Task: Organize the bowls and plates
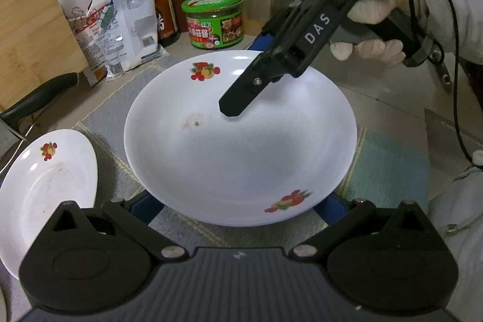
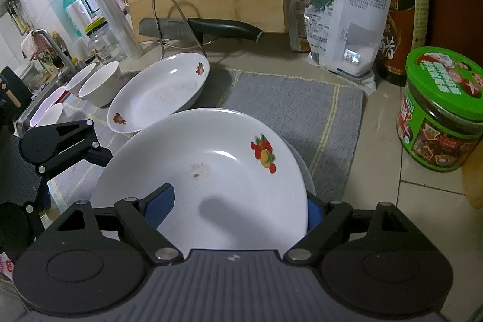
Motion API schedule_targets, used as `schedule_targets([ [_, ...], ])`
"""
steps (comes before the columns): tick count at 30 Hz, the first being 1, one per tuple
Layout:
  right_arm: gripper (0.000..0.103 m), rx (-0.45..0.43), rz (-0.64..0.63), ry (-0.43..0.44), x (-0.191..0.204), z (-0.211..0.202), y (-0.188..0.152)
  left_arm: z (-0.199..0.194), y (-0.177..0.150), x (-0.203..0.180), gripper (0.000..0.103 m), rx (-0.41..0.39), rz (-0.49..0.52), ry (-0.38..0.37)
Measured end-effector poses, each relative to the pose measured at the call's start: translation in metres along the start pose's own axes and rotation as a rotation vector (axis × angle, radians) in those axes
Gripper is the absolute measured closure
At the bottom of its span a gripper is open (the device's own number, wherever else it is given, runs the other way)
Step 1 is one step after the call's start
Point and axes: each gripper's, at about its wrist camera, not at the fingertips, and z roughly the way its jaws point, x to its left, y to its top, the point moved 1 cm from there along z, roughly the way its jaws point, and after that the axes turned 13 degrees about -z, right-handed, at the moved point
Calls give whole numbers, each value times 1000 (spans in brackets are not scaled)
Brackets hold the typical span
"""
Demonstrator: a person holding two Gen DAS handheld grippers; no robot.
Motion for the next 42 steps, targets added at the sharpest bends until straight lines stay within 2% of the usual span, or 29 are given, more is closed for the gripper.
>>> schedule_targets([
  [12, 13, 19, -7, 13, 2, 13, 3, -2, -1, 3, 1, 27, -53, 18],
  [23, 0, 50, 25, 6, 7, 19, 10, -6, -2, 6, 1, 17, -55, 42],
  [31, 0, 91, 27, -10, 10, 16, 11, -5, -2, 8, 1, 14, -56, 33],
  [42, 0, 77, 84, 3, 4, 2, 8, -1, -2, 9, 0, 27, -45, 20],
])
